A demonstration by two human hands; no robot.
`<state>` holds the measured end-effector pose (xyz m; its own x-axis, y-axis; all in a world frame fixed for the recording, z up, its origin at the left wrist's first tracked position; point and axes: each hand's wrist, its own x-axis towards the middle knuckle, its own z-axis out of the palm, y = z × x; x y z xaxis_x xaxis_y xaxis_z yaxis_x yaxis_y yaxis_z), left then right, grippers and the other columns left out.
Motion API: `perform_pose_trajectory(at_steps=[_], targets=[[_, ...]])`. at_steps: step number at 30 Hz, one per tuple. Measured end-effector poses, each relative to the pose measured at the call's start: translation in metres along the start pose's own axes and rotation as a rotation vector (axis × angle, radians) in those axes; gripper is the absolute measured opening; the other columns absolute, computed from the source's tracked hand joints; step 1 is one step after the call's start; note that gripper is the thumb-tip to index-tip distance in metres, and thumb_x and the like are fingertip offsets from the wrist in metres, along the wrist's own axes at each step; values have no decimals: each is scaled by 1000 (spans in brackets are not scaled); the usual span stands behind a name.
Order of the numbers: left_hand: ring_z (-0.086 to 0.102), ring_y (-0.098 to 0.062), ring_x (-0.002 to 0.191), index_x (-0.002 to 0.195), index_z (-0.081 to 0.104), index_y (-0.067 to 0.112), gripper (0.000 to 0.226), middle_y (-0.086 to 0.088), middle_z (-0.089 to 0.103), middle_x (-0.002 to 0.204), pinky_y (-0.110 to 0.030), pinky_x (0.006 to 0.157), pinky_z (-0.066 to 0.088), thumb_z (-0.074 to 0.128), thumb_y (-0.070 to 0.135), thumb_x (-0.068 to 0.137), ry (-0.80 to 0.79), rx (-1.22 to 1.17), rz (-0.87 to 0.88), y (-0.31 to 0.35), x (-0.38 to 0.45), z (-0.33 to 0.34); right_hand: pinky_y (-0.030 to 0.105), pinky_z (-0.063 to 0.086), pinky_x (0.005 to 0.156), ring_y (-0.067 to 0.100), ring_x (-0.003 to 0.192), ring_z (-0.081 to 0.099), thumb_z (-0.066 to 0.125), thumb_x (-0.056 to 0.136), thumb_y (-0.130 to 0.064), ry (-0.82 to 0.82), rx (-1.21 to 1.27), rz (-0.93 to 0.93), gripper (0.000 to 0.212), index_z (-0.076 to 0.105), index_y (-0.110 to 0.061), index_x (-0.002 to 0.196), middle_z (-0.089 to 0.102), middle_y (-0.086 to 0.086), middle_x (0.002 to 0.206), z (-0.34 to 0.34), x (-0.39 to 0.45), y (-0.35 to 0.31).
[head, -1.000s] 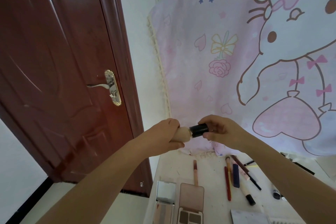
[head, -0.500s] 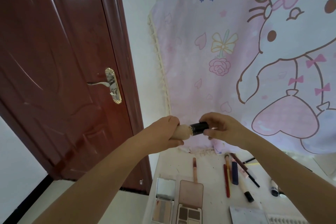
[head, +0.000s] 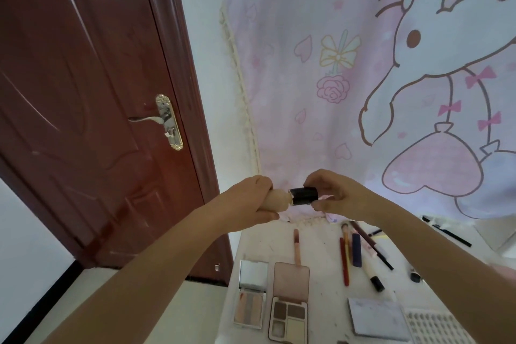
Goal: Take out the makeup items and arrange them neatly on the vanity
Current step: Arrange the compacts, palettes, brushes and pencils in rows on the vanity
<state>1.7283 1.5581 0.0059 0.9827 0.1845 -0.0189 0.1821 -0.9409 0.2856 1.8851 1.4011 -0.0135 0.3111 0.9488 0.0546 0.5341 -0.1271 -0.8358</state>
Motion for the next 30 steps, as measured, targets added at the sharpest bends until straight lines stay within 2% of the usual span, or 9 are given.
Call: perform_pose_trajectory(at_steps=[2, 4, 8, 11, 14, 16, 19, 23, 30], targets=[[41, -10, 82, 108, 43, 12, 33, 5, 38, 98, -13, 60, 27, 57, 35, 89, -3, -15, -6, 0, 0, 2, 26, 51, 80, 11, 90, 63, 58, 87, -7, -21, 80, 49, 29, 46, -28, 103, 60, -11, 101, 1, 0, -2], [41, -10, 82, 109, 43, 13, 33, 5, 38, 98, -11, 58, 27, 57, 35, 89, -10, -21, -3, 2, 0, 4, 24, 53, 68, 14, 75, 65, 45, 94, -21, -41, 137, 169, 9, 49, -21, 102, 63, -5, 91, 4, 2, -7], [42, -10, 84, 109, 42, 13, 33, 5, 38, 100, -16, 65, 32, 56, 36, 89, -29, -23, 3, 5, -1, 6, 18, 50, 57, 4, 51, 59, 45, 95, -21, -42, -21, 153, 13, 54, -18, 86, 63, -4, 67, 6, 0, -6], [42, -11, 86, 113, 42, 13, 36, 5, 38, 101, -19, 71, 33, 56, 36, 89, -37, -41, -15, 4, -2, 8, 20, 54, 68, -1, 73, 64, 61, 83, -2, 8, 74, 57, 31, 50, -30, 95, 63, -11, 90, 3, -3, 4], [42, -11, 85, 112, 42, 13, 36, 5, 38, 101, -19, 70, 32, 56, 36, 89, -49, -54, -29, 4, -3, 12, 25, 54, 78, 8, 98, 61, 61, 84, -9, -3, 127, 89, 42, 39, -35, 109, 54, -13, 111, 6, -3, 9], [42, -11, 84, 112, 42, 13, 35, 5, 38, 100, -18, 67, 31, 56, 36, 90, -57, -53, -33, 5, -4, 16, 24, 54, 68, 16, 83, 64, 47, 93, -19, -11, 205, 181, 17, 45, -24, 109, 61, -4, 100, 9, -3, 6], [43, -11, 86, 114, 42, 13, 37, 4, 39, 103, -18, 69, 32, 55, 36, 90, -74, -49, -31, 8, -5, 22, 17, 48, 53, 12, 55, 59, 40, 96, -24, -27, 91, 239, 21, 56, -15, 86, 64, 2, 71, 10, -7, 3], [45, -12, 85, 111, 44, 12, 35, 2, 43, 104, -19, 64, 34, 57, 36, 88, -75, -96, -48, 8, -3, 31, 17, 54, 64, -1, 65, 63, 55, 88, -6, 30, 101, 127, 21, 54, -27, 91, 65, -5, 83, 10, -16, 12], [43, -5, 73, 102, 41, 19, 29, 5, 43, 98, -14, 58, 34, 58, 37, 87, -53, -185, -58, 9, 3, 53, 34, 55, 81, 18, 83, 65, 55, 88, -9, 42, 238, 227, 35, 46, -23, 119, 63, -7, 100, 13, -24, 23]])
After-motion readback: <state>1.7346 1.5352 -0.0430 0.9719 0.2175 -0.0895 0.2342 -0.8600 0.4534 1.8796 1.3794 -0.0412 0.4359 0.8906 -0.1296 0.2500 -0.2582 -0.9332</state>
